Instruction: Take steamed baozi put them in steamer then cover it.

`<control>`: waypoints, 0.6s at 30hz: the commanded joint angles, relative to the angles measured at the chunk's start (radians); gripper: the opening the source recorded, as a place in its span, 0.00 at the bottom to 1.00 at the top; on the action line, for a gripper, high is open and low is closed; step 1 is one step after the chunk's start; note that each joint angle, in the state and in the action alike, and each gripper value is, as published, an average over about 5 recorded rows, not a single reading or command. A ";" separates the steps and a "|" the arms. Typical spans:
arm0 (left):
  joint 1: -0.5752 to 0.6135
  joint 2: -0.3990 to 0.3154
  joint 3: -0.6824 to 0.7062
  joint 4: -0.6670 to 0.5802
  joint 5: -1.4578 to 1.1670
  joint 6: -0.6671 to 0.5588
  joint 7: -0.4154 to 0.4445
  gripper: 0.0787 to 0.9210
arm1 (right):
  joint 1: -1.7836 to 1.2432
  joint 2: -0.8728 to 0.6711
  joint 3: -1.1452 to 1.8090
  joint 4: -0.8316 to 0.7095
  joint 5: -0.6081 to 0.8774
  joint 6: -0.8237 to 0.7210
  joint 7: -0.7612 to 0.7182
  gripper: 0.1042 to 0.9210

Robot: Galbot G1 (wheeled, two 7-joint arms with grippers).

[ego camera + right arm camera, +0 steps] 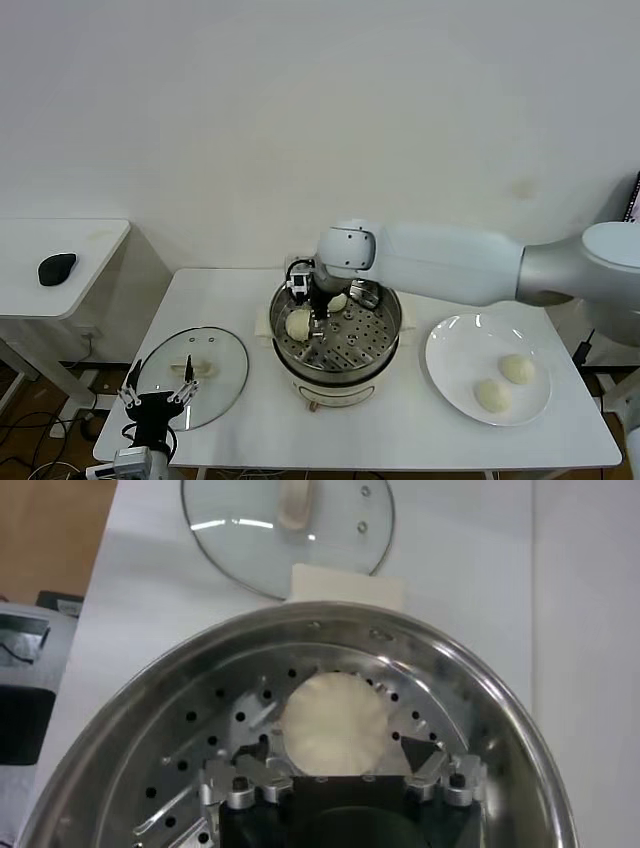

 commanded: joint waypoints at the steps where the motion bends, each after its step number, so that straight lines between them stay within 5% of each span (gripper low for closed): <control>1: -0.004 0.005 0.008 -0.001 0.002 0.001 0.001 0.88 | 0.177 -0.246 -0.029 0.151 -0.107 0.100 -0.201 0.88; 18: -0.003 0.021 0.016 -0.004 0.009 0.001 0.002 0.88 | -0.019 -0.855 0.037 0.317 -0.559 0.429 -0.365 0.88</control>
